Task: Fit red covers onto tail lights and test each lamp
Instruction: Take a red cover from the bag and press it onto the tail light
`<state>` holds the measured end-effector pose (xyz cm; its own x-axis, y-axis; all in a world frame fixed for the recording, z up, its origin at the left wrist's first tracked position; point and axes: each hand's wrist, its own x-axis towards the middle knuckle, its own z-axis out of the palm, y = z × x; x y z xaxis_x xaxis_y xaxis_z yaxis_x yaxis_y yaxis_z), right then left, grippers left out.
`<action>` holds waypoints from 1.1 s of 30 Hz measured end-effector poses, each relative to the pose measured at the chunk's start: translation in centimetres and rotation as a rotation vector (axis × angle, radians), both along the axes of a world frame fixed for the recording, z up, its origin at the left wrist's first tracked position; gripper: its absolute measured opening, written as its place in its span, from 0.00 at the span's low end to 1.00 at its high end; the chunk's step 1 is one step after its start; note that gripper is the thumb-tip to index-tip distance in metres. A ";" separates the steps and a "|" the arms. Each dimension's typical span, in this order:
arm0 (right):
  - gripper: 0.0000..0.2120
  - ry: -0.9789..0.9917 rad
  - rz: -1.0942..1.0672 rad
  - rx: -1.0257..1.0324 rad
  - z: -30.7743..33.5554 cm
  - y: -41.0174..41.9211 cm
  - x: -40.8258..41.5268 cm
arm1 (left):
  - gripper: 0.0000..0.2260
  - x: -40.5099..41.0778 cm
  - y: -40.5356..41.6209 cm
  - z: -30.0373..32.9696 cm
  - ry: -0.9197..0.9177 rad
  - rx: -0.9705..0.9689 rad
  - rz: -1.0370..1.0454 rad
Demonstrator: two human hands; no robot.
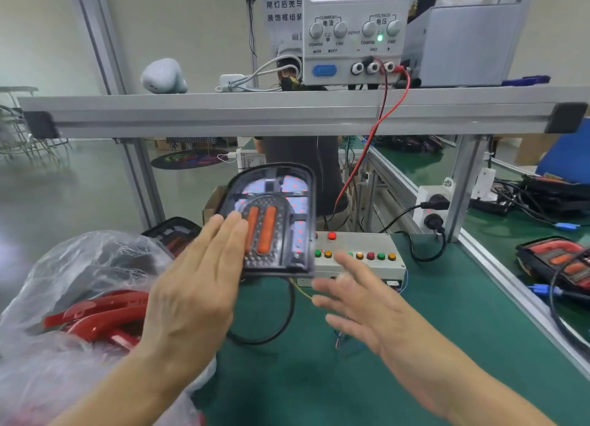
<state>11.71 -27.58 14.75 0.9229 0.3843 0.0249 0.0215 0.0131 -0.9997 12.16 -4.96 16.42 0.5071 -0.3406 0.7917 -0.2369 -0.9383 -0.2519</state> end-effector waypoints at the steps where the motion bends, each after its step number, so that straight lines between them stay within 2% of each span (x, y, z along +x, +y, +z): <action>1: 0.37 0.000 0.028 0.055 0.3 0.4 -0.1 | 0.24 -0.7 -0.6 -0.3 -0.015 0.018 -0.035; 4: 0.25 -0.034 0.051 0.186 1.5 1.4 -0.3 | 0.21 -1.8 -2.4 -0.9 -0.018 0.046 -0.145; 6: 0.18 0.019 -0.046 0.261 1.9 1.4 0.0 | 0.27 -1.5 -3.2 -0.9 0.015 -0.008 -0.229; 8: 0.15 0.081 -0.132 0.327 2.2 1.2 0.8 | 0.38 -0.8 -3.6 -1.1 0.135 -0.286 -0.340; 10: 0.15 0.166 -0.163 0.480 2.6 0.4 1.7 | 0.48 -0.2 -3.9 -1.2 0.319 -0.740 -0.363; 11: 0.16 0.204 -0.157 0.571 2.9 -0.1 2.1 | 0.52 0.3 -4.0 -1.6 0.460 -0.909 -0.352; 12: 0.15 0.229 -0.146 0.648 3.0 -0.7 2.3 | 0.53 0.8 -4.2 -2.2 0.616 -0.945 -0.344; 13: 0.16 0.248 -0.143 0.703 3.0 -1.4 2.5 | 0.51 1.3 -4.3 -3.2 0.759 -0.852 -0.335; 15: 0.19 0.262 -0.153 0.755 2.6 -3.0 2.7 | 0.45 1.9 -4.5 -5.5 0.987 -0.519 -0.261; 17: 0.20 0.252 -0.172 0.740 1.5 -4.9 2.5 | 0.36 2.4 -4.3 -7.4 1.088 -0.263 -0.170; 21: 0.16 0.263 -0.289 0.572 -1.6 -9.1 1.7 | 0.28 2.6 -3.5 -9.3 1.047 -0.043 -0.153; 26: 0.18 0.376 -0.422 0.288 -5.4 -11.8 0.3 | 0.22 1.9 -2.7 -7.7 0.995 0.029 -0.207; 29: 0.19 0.403 -0.411 0.134 -6.6 -12.4 0.0 | 0.16 1.3 -0.7 -5.6 0.846 -0.112 -0.168; 31: 0.18 0.422 -0.376 0.079 -6.9 -12.8 -0.1 | 0.10 1.0 1.8 -3.9 0.635 -0.253 -0.162; 33: 0.17 0.421 -0.324 0.012 -7.0 -13.1 -0.1 | 0.10 1.0 5.4 -3.1 0.466 -0.341 -0.090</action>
